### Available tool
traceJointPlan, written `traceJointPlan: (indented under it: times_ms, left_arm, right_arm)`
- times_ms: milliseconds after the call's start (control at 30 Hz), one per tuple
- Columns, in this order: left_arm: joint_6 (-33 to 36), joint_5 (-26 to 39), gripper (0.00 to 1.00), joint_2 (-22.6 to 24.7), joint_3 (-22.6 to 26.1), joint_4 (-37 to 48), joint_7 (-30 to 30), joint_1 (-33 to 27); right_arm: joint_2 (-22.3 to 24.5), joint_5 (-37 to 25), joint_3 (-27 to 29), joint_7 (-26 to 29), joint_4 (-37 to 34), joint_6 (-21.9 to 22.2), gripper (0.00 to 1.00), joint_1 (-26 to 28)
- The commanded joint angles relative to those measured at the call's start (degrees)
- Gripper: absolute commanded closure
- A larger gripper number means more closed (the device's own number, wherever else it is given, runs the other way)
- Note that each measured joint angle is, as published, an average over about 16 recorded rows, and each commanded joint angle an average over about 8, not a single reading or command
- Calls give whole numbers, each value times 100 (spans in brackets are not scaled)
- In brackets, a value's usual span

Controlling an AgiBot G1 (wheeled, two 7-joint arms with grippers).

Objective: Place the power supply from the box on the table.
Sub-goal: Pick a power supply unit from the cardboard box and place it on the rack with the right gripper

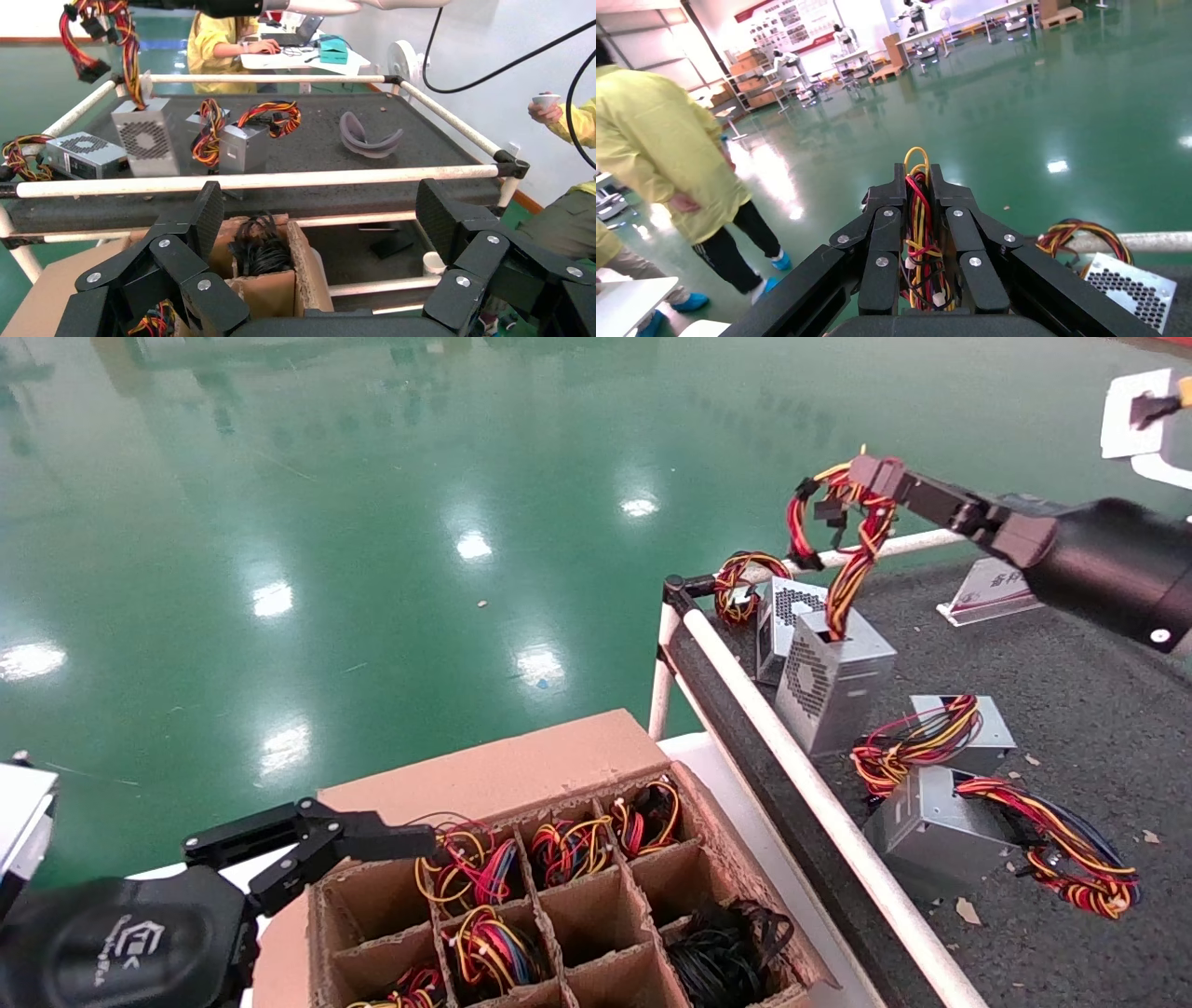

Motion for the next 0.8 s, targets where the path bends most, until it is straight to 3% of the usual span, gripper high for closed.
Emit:
traceJointPlan:
  times_ms: [33, 800]
  left_arm:
    - [0, 0, 0, 0, 0, 0, 0, 0]
    - [-1, -1, 0, -1, 2, 0, 1, 0]
  right_arm:
    - [38, -5, -3, 34, 14, -70, 100, 23]
    - [79, -219, -152, 3, -53, -214, 100, -303]
